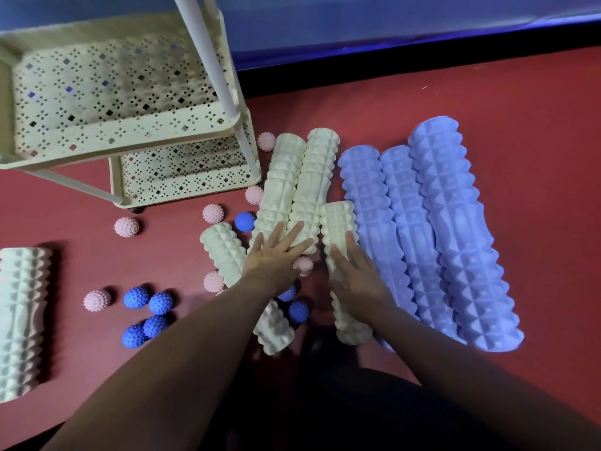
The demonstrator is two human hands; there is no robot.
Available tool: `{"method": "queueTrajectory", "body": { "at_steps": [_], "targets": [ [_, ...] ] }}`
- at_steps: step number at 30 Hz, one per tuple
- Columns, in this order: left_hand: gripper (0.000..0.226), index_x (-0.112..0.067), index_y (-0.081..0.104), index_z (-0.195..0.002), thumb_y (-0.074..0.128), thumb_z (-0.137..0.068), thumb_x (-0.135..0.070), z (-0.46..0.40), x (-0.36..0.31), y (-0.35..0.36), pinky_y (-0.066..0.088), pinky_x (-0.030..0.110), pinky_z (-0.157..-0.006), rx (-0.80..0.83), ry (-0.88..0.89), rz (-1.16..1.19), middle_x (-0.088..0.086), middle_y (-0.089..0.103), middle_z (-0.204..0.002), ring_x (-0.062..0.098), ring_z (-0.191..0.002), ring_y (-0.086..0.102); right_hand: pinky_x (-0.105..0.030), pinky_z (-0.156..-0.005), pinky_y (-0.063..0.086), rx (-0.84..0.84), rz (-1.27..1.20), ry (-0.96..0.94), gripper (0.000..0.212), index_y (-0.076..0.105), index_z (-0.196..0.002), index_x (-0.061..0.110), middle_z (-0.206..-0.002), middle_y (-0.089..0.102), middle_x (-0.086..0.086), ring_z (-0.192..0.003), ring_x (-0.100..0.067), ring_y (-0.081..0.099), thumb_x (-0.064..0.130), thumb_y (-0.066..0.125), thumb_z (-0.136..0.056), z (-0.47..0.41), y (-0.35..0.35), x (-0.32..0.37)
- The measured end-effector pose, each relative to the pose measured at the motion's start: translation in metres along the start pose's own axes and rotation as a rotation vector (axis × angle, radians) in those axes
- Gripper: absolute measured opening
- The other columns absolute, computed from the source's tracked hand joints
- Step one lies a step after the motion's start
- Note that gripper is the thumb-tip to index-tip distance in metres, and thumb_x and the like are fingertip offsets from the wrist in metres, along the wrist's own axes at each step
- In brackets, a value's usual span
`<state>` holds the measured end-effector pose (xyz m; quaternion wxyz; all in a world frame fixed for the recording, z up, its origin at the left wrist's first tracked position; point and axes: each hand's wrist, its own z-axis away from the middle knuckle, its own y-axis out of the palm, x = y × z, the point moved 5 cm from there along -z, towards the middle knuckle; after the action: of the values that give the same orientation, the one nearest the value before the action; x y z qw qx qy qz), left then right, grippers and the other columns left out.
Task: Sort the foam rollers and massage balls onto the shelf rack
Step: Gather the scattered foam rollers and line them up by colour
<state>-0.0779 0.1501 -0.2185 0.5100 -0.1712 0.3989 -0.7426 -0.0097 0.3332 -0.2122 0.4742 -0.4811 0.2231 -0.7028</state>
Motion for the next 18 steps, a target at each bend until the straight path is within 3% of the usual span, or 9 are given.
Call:
{"method": "queueTrajectory", "body": {
  "at_steps": [2, 5, 8, 12, 15, 18],
  "targets": [
    [0.074, -0.052, -0.01, -0.153, 0.043, -0.102, -0.044, 0.004, 0.004, 0.0, 0.002, 0.054, -0.124, -0.017, -0.009, -0.018, -0.018, -0.034, -0.159, 0.015, -0.152, -0.022, -0.038, -0.121, 0.015, 0.039, 0.008, 0.024, 0.072, 0.025, -0.159, 0.021, -0.168, -0.008, -0.007, -0.155, -0.025, 0.002, 0.056, 0.027, -0.096, -0.008, -0.002, -0.006],
    [0.077, -0.053, -0.019, -0.151, 0.041, -0.102, -0.048, 0.01, 0.012, 0.005, 0.003, 0.054, -0.124, 0.006, -0.055, 0.009, -0.012, -0.029, -0.163, 0.012, -0.151, -0.023, -0.046, -0.122, 0.021, 0.13, 0.119, 0.019, 0.073, 0.03, -0.156, 0.017, -0.167, 0.0, -0.017, -0.153, -0.033, 0.008, 0.059, 0.015, -0.098, -0.02, -0.005, -0.006],
    [0.08, -0.052, -0.023, -0.149, 0.042, -0.102, -0.047, 0.013, 0.018, 0.009, 0.002, 0.054, -0.124, 0.022, -0.074, 0.027, -0.008, -0.02, -0.166, 0.01, -0.15, -0.023, -0.044, -0.119, 0.026, 0.156, 0.12, 0.054, 0.07, 0.025, -0.157, 0.019, -0.167, -0.004, -0.015, -0.152, -0.034, 0.014, 0.051, 0.034, -0.096, -0.022, -0.011, -0.004],
    [0.086, -0.05, -0.026, -0.149, 0.045, -0.101, -0.043, 0.014, 0.033, 0.009, 0.001, 0.055, -0.123, 0.032, -0.086, 0.003, -0.011, -0.02, -0.166, 0.007, -0.15, -0.022, -0.035, -0.12, 0.017, 0.262, 0.233, 0.037, 0.087, 0.019, -0.158, 0.009, -0.166, 0.009, -0.015, -0.153, -0.028, 0.011, 0.061, 0.022, -0.088, -0.031, -0.021, -0.004],
    [0.086, -0.047, -0.024, -0.151, 0.046, -0.101, -0.045, 0.019, 0.038, 0.009, 0.007, 0.052, -0.124, 0.02, -0.058, 0.009, -0.009, -0.019, -0.166, 0.009, -0.151, -0.021, -0.034, -0.12, 0.009, 0.266, 0.281, 0.014, 0.075, 0.023, -0.155, 0.006, -0.165, 0.015, -0.012, -0.155, -0.023, 0.005, 0.054, 0.025, -0.098, -0.037, -0.028, 0.007],
    [0.084, -0.043, -0.009, -0.157, 0.051, -0.099, -0.045, 0.025, 0.034, 0.009, 0.014, 0.054, -0.123, -0.091, 0.0, 0.092, -0.007, -0.009, -0.168, 0.011, -0.154, -0.014, -0.035, -0.119, 0.004, 0.283, 0.303, 0.015, 0.065, 0.02, -0.157, 0.008, -0.167, 0.014, -0.006, -0.155, -0.02, -0.001, 0.042, 0.037, -0.105, -0.032, -0.031, 0.011]
  ]
}}
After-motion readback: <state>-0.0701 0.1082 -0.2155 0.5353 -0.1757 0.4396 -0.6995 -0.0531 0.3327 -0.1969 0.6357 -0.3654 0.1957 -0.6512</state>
